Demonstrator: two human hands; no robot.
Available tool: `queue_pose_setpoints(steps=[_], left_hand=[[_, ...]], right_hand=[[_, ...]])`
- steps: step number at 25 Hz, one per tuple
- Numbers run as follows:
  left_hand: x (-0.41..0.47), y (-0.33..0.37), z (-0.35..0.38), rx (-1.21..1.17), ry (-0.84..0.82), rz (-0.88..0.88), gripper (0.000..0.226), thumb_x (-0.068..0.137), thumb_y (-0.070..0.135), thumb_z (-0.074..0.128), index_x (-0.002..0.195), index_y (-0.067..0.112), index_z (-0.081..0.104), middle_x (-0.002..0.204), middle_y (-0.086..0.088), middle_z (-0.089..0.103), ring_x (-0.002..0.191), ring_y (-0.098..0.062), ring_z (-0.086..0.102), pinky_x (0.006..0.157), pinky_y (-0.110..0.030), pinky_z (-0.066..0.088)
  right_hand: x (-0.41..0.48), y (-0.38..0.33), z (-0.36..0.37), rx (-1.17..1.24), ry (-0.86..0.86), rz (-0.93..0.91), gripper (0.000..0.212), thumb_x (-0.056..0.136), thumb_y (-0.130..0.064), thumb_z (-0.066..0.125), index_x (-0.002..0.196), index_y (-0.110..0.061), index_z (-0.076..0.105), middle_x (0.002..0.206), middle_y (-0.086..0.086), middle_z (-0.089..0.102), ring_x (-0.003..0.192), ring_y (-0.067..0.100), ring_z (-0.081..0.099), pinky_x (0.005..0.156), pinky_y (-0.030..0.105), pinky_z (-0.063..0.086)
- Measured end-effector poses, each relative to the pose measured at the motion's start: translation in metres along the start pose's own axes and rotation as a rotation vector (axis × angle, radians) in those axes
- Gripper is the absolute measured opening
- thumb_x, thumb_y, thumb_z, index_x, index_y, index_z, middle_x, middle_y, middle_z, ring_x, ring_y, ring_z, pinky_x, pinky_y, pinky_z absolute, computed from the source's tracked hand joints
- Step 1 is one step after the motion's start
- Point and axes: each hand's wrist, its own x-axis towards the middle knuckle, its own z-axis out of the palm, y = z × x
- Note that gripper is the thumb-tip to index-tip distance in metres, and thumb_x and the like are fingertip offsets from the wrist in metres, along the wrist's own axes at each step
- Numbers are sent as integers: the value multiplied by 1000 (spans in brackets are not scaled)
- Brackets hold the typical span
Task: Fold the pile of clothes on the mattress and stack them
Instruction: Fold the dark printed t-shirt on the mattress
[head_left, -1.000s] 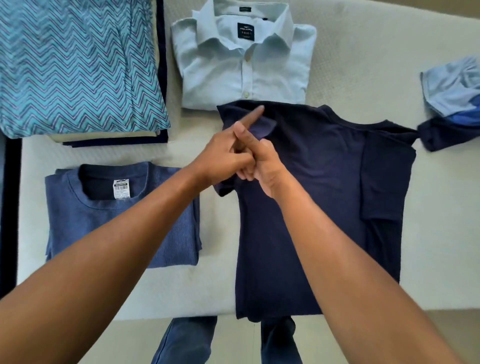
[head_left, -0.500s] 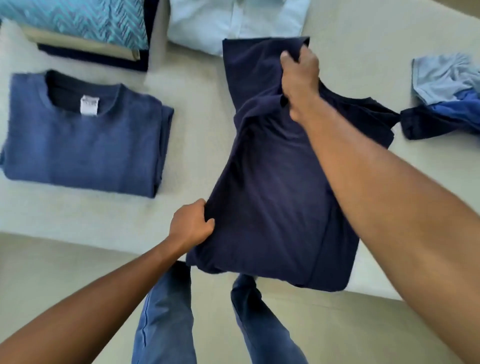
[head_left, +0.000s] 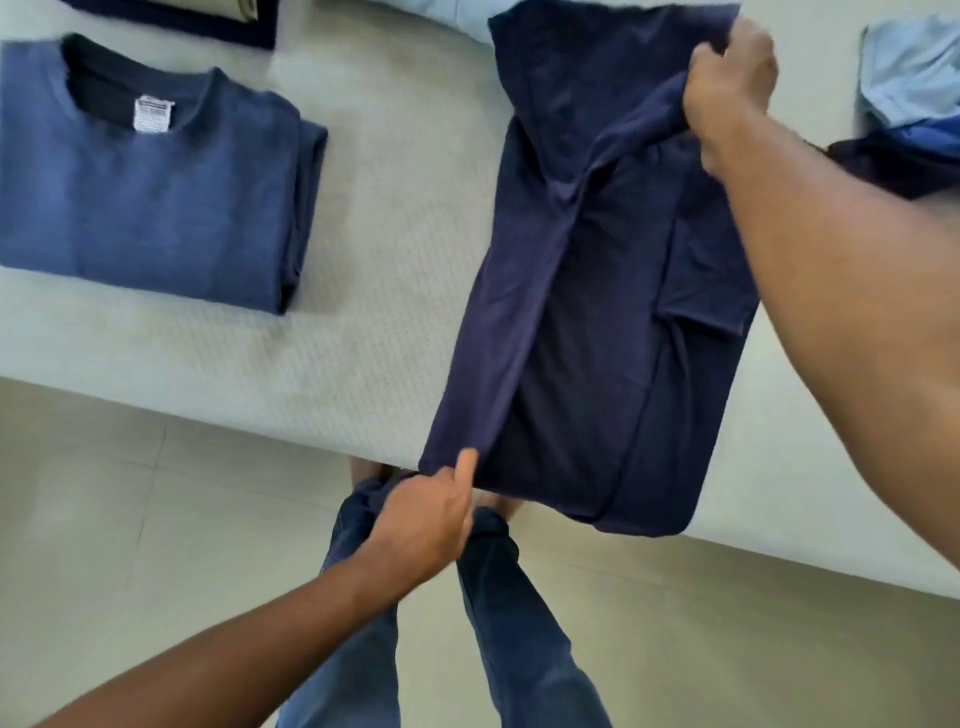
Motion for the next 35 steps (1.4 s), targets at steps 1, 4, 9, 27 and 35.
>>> queue_pose_setpoints(steps=[1,4,9,27,35], left_hand=[[0,4,8,-45,-106,68,50,97,40,57,137,17,37,88,-2,68,69,-28,66,56,-38,44],[3,9,15,-172,-279,232,50,102,49,48,140,20,34,94,-5,70,82,-30,66,64,-38,43],[26,-17,2,-238,39,-40,24,103,37,50,89,19,55,77,-5,67,73,-31,65,63,-38,45],[242,-66,-168,-397,43,-181,52,98,19,52,150,23,45,127,-14,69,114,-34,65,98,-40,53],[347,-79,-249,-457,314,-72,64,96,20,49,153,46,40,114,-8,72,96,-28,71,90,-43,59]], right_hand=[[-3,18,-7,-36,3,63,44,94,-28,45,134,-18,59,121,-4,63,113,15,62,101,27,50],[-42,62,-15,-119,129,146,46,97,-23,46,141,-13,53,136,8,64,128,26,59,104,26,39],[-199,125,22,148,60,169,30,83,-36,51,99,-18,69,88,4,77,84,29,74,86,43,57],[-151,74,26,678,-274,632,30,96,-33,71,109,-6,67,102,21,74,87,29,76,71,36,63],[-69,45,27,685,82,668,12,78,-17,77,80,-8,69,78,4,71,67,17,67,53,29,54]])
